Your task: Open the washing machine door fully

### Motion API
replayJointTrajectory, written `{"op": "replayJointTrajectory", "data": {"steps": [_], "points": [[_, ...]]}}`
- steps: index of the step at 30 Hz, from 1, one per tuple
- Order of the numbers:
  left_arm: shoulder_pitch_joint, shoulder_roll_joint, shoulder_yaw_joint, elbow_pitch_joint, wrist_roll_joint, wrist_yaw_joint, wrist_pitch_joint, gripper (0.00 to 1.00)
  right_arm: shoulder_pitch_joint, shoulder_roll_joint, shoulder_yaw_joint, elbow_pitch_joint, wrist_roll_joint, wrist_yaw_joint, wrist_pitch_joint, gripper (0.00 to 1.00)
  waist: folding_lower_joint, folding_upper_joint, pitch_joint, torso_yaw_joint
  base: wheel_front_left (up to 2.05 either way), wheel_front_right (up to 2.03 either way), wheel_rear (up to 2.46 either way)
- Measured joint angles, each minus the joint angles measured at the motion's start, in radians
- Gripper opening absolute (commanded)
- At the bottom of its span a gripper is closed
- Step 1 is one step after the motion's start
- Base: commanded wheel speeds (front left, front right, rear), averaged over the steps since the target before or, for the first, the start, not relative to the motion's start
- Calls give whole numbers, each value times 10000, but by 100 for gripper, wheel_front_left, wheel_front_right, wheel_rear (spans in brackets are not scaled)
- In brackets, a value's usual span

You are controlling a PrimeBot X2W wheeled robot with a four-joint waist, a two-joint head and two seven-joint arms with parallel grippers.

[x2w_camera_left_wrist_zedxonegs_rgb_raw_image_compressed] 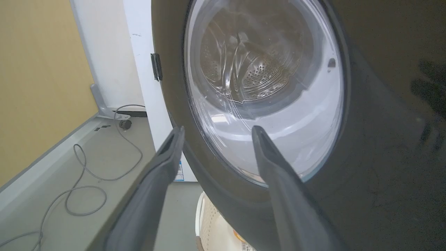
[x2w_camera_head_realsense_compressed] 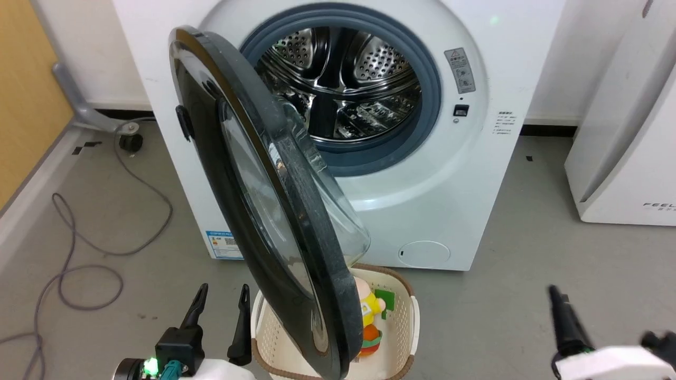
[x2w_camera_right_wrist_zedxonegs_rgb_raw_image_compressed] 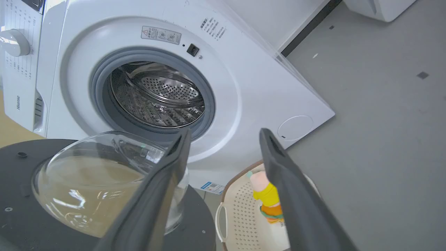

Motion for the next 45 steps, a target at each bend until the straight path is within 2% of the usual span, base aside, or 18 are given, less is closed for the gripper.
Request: {"op": "replayJointTrajectory", "data": {"steps": [4,6,9,11,12,14,16,20,31,32,33,34,45], "points": [[12,2,86,38,19,-23,0,100,198,0,-303,261,-1923,0,-1875,100,0,0,-46,-92,0,0,0],[15,4,119,52,75,-23,0,100,214,-2,-566,244,-2982,0,-2401,100,0,0,-41,-137,0,0,0],[16,6,165,61,100,-25,0,100,237,2,-1057,-318,-5087,0,-2727,100,0,0,-32,-197,0,0,0],[16,17,215,63,100,-27,0,100,258,-2,-1296,-966,-6360,0,-2788,100,0,0,-20,-231,0,0,0],[16,23,245,63,102,-36,0,100,397,-4,-1323,-1672,-7296,2,-2796,100,0,0,-20,-265,0,0,0],[16,21,251,63,102,-38,0,100,482,-4,-1266,-1918,-7572,2,-2794,100,0,0,-20,-276,0,0,0],[16,27,278,75,123,-54,0,100,917,-4,-984,-2533,-8640,2,-2796,100,0,0,-22,-305,0,0,0],[24,35,320,88,163,-81,0,100,1449,2,-495,-2769,-9398,2,-2796,100,0,0,-44,-367,0,0,0],[151,33,368,307,161,-127,0,100,1865,2,-339,-1950,-9306,2,-2796,100,0,0,-56,-455,0,0,0],[151,33,368,339,161,-150,0,93,1862,2,-328,-1939,-9304,2,-2796,100,0,0,-53,-473,0,0,0],[151,33,380,364,161,-192,0,40,1862,2,-303,-1923,-9304,2,-2796,100,0,0,-50,-492,0,0,0],[151,33,380,364,161,-192,0,0,1862,2,-303,-1923,-9304,2,-2796,100,0,0,-50,-492,0,0,0],[150,29,533,345,58,-196,0,0,1815,2,-27,-1864,-9317,2,-2796,100,0,0,-45,-586,0,0,0]]}}
